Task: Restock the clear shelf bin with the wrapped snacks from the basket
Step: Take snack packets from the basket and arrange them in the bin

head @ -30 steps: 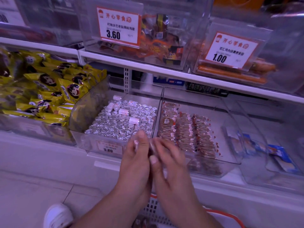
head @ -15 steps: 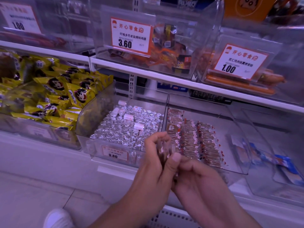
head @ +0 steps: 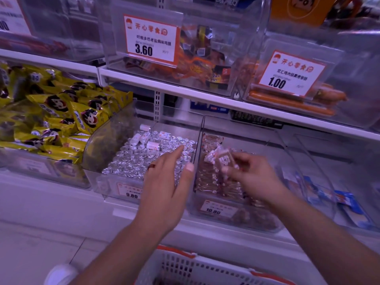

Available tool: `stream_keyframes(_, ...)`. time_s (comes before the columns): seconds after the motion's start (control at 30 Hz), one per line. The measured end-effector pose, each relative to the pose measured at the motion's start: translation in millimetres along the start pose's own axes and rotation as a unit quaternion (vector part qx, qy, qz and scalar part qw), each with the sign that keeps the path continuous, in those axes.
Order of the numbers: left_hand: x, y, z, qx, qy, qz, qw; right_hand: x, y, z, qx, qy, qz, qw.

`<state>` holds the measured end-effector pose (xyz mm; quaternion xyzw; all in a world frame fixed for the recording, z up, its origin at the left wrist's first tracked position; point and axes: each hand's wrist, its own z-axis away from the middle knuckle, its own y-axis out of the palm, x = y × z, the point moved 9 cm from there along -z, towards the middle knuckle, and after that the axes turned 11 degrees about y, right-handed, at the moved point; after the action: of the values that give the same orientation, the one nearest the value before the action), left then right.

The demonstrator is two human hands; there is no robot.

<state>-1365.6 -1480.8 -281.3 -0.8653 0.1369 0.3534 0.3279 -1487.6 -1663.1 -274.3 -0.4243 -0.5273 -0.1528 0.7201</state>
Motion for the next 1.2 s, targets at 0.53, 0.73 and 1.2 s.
stream_keyframes(0.53, 2.2, 44.0, 4.9, 0.2, 0.062, -0.262, 0.942, -58.4, 67.9, -95.0, 0.049, -0.132, 0.541, 0.829)
stream_keyframes(0.73, 2.6, 44.1, 4.9, 0.176, 0.063, -0.251, 0.95, -39.2, 61.9, -90.4, -0.007, -0.171, 0.489, 0.855)
stream_keyframes(1.2, -42.0, 12.7, 32.9, 0.015, 0.258, -0.12, 0.958, 14.5, -29.1, 30.8, -0.205, -0.26, 0.149, 0.932)
